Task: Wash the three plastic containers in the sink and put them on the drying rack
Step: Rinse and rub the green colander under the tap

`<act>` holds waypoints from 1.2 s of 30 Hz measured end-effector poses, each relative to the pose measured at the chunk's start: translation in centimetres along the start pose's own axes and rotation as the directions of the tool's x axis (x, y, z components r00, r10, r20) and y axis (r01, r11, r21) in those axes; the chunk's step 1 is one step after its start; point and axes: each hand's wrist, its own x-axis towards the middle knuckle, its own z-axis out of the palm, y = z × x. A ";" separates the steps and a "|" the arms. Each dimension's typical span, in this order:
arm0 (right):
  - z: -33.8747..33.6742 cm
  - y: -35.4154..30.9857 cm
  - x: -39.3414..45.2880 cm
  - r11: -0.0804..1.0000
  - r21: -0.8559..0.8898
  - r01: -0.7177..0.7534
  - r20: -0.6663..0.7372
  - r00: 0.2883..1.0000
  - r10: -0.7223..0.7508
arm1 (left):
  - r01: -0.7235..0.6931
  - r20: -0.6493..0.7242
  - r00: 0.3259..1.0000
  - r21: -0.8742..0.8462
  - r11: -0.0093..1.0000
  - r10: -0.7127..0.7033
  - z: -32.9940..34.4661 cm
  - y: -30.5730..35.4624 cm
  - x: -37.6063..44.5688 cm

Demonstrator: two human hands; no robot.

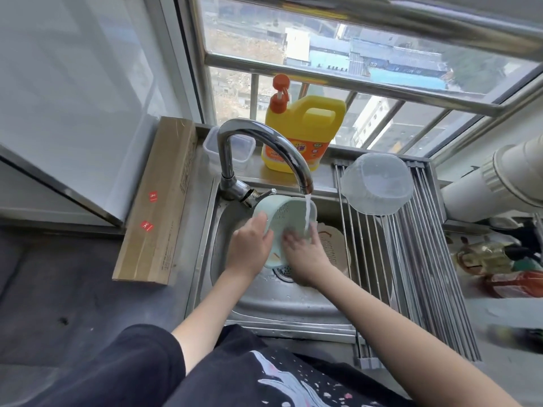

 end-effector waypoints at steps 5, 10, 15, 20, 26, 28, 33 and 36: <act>0.6 1.1 -0.2 0.995 -0.040 -0.090 -0.080 0.993 0.087 | -0.026 -0.058 0.998 -0.050 0.998 0.023 0.4 -1.4 -0.9; 1.3 -2.0 -0.8 0.954 0.297 -0.038 -0.010 0.999 0.043 | -0.102 -0.085 0.991 -0.023 0.995 0.100 1.3 -0.3 -0.5; 1.1 0.3 -0.8 0.961 0.049 -0.273 -0.120 0.953 0.277 | -0.078 -0.104 0.993 -0.136 0.988 0.064 1.5 -0.4 -0.7; 1.5 -1.6 -0.3 0.917 0.397 -0.051 -0.110 0.989 0.102 | -0.098 -0.127 0.988 -0.093 0.991 0.085 1.8 0.4 -0.4; 1.0 -0.6 -0.2 0.933 0.185 -0.310 -0.287 0.891 0.352 | 0.020 -0.109 0.993 -0.188 0.982 -0.041 1.6 0.6 -0.3; 1.2 -0.6 0.0 0.955 0.166 -0.244 -0.353 0.890 0.289 | 0.095 -0.104 0.987 -0.240 0.966 -0.123 1.6 0.6 0.0; 1.4 2.1 -0.9 0.951 0.150 -0.270 -0.420 0.854 0.309 | 0.229 -0.005 0.970 -0.313 0.922 -0.243 1.7 0.6 -0.7; 1.2 3.5 -1.2 0.939 0.103 -0.328 -0.384 0.858 0.341 | 0.356 0.102 0.934 -0.370 0.858 -0.343 1.6 0.6 -0.8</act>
